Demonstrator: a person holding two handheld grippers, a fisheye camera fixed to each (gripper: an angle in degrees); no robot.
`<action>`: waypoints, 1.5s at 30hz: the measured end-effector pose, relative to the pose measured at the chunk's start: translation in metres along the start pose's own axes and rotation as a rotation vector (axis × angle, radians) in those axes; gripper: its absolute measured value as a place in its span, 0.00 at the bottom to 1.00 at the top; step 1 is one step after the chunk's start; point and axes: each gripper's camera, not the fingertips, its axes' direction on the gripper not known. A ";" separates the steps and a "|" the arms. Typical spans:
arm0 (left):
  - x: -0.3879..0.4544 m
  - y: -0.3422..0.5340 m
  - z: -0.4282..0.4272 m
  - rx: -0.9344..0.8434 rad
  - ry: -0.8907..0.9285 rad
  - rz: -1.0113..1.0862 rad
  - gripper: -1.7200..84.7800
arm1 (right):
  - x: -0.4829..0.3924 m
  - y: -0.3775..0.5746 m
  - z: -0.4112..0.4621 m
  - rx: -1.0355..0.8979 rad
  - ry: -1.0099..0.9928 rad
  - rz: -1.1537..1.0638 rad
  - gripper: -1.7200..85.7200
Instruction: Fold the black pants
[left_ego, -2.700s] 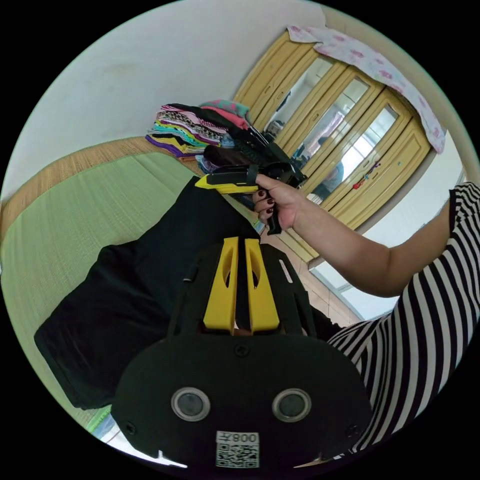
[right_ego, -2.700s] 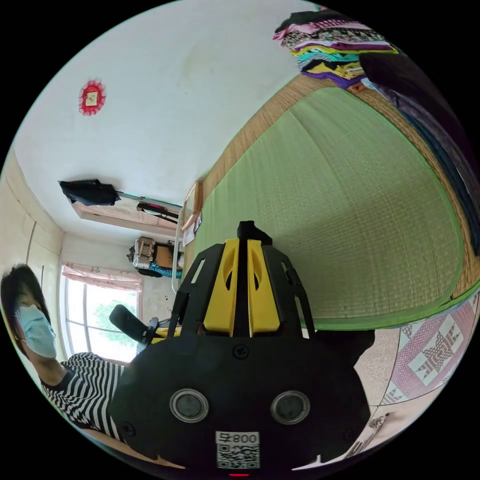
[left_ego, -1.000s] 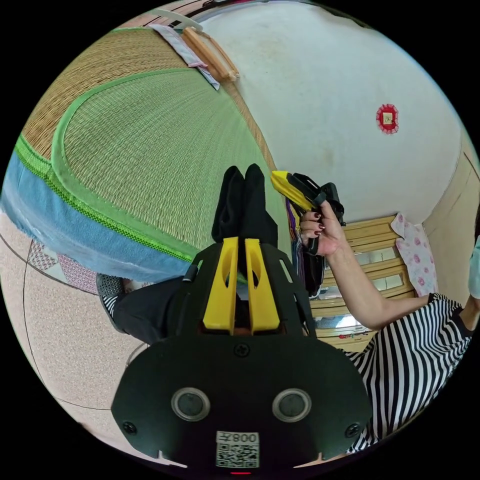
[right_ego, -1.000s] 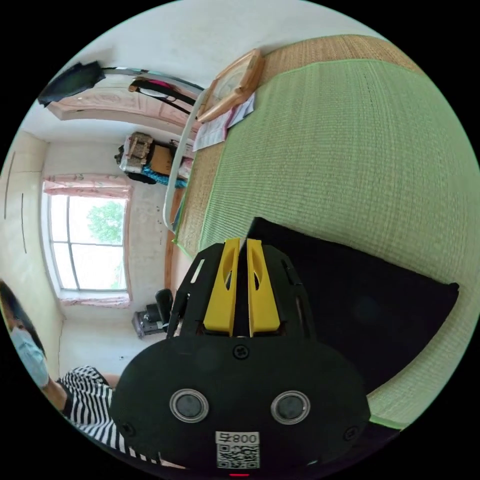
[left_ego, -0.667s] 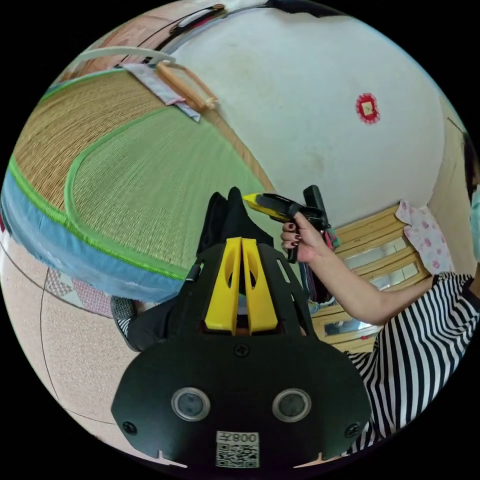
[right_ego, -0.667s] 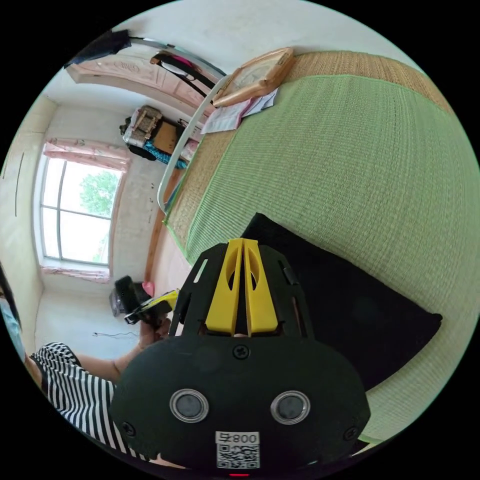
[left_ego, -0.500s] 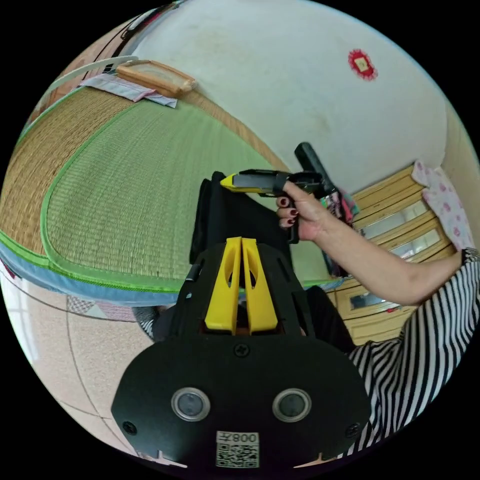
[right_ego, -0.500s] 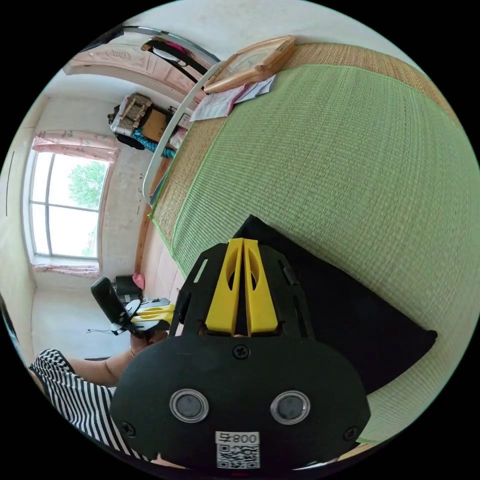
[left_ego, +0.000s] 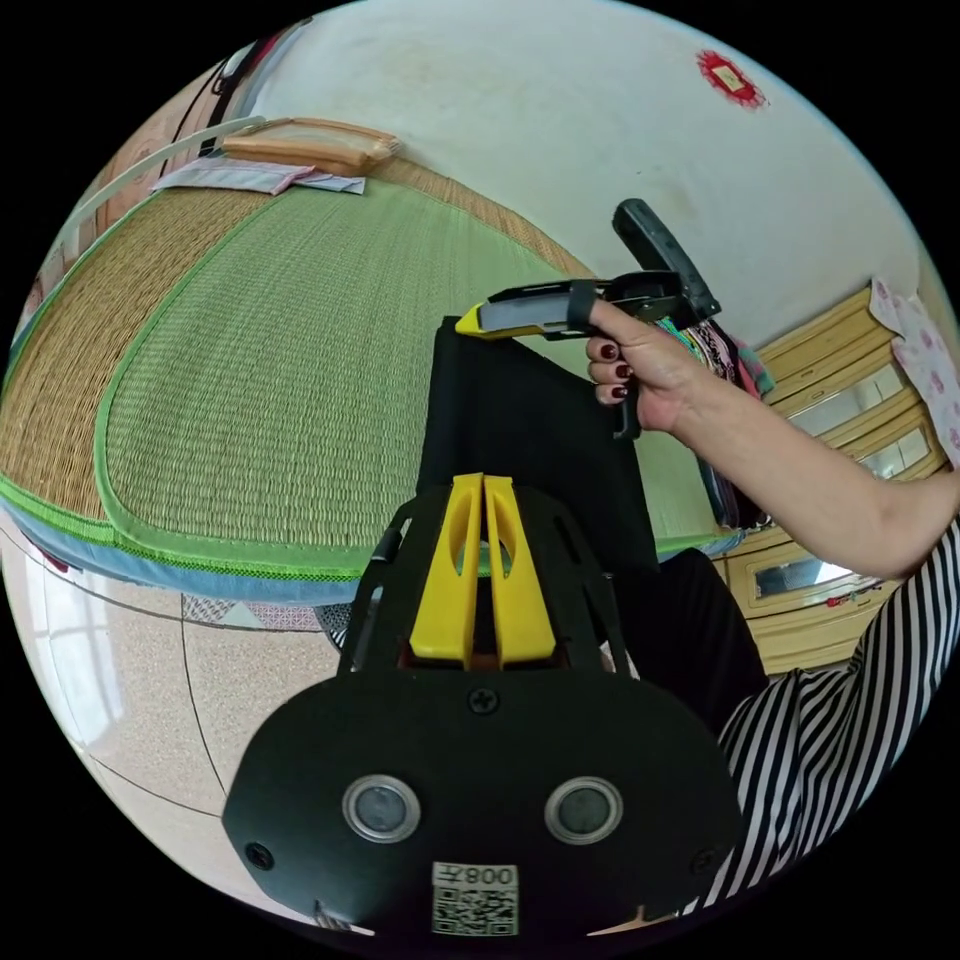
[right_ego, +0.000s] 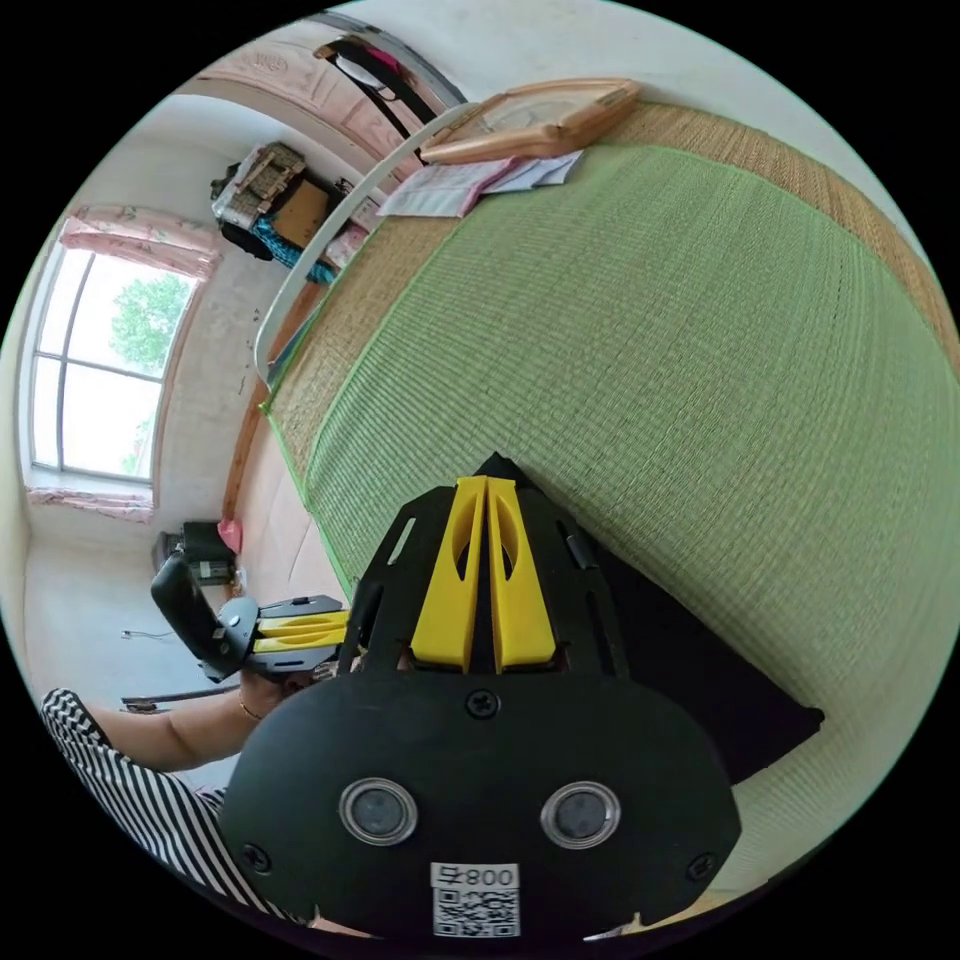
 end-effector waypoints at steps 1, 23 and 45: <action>0.001 0.000 0.002 -0.004 0.007 0.004 0.02 | 0.000 -0.001 0.002 -0.003 -0.009 -0.001 0.02; 0.040 0.004 0.018 -0.004 -0.059 -0.027 0.02 | -0.051 0.123 0.052 -0.076 -0.181 -0.110 0.02; 0.060 -0.008 0.063 -0.117 -0.032 -0.061 0.02 | 0.063 0.349 0.115 0.009 -0.265 0.177 0.02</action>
